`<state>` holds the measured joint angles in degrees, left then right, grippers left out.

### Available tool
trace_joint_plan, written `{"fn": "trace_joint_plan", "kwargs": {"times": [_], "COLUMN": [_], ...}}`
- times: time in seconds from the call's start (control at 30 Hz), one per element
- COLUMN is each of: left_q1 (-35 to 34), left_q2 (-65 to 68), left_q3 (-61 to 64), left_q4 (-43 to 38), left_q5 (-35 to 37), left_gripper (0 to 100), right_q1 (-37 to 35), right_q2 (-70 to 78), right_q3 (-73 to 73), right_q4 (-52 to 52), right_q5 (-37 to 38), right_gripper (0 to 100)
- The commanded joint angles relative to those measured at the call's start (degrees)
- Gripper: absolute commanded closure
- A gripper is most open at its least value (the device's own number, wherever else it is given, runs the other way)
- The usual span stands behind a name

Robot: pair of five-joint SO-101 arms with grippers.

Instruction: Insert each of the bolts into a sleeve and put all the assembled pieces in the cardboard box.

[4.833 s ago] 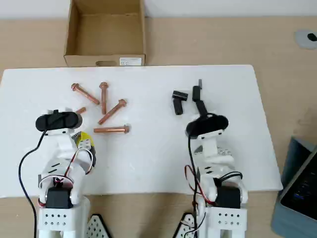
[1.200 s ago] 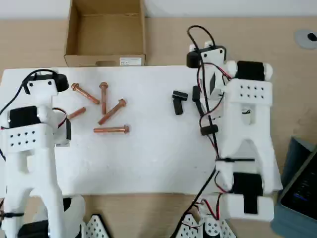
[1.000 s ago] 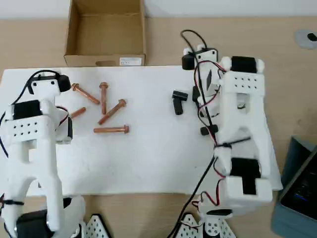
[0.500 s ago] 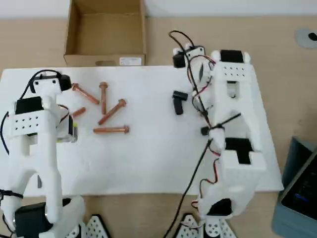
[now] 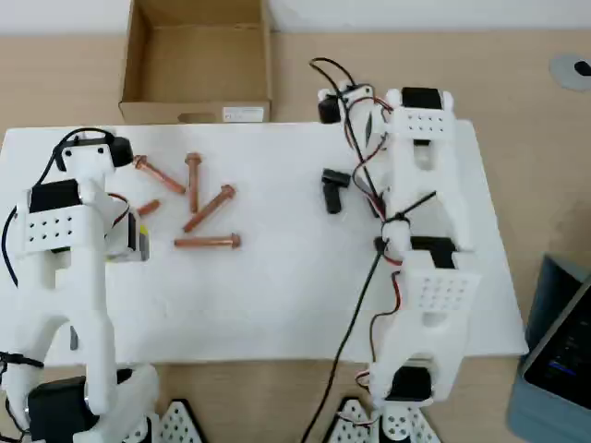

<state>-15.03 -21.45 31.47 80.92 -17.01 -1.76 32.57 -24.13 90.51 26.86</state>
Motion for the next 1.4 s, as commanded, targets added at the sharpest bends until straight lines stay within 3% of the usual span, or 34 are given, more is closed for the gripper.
{"fn": "trace_joint_plan", "kwargs": {"times": [0.0,0.73,0.97,1.37], "left_q1": [-0.09,-0.09,-0.09,-0.09], "left_q2": [-0.13,-0.13,-0.13,-0.75], "left_q3": [-2.9,-2.46,-2.46,-2.99], "left_q4": [-0.62,-0.62,-0.62,0.0], "left_q5": [-0.26,-0.18,-0.18,0.0], "left_gripper": [84,84,84,84], "right_q1": [-0.31,-1.27,-1.19,-1.19], "right_q2": [-0.4,6.02,9.01,1.19], "right_q3": [-3.12,-2.33,-2.33,-8.22], "right_q4": [0.79,-1.49,-2.99,4.92], "right_q5": [0.44,-2.46,-2.46,-2.46], "right_gripper": [82.4,82.5,99.4,98.7]}}
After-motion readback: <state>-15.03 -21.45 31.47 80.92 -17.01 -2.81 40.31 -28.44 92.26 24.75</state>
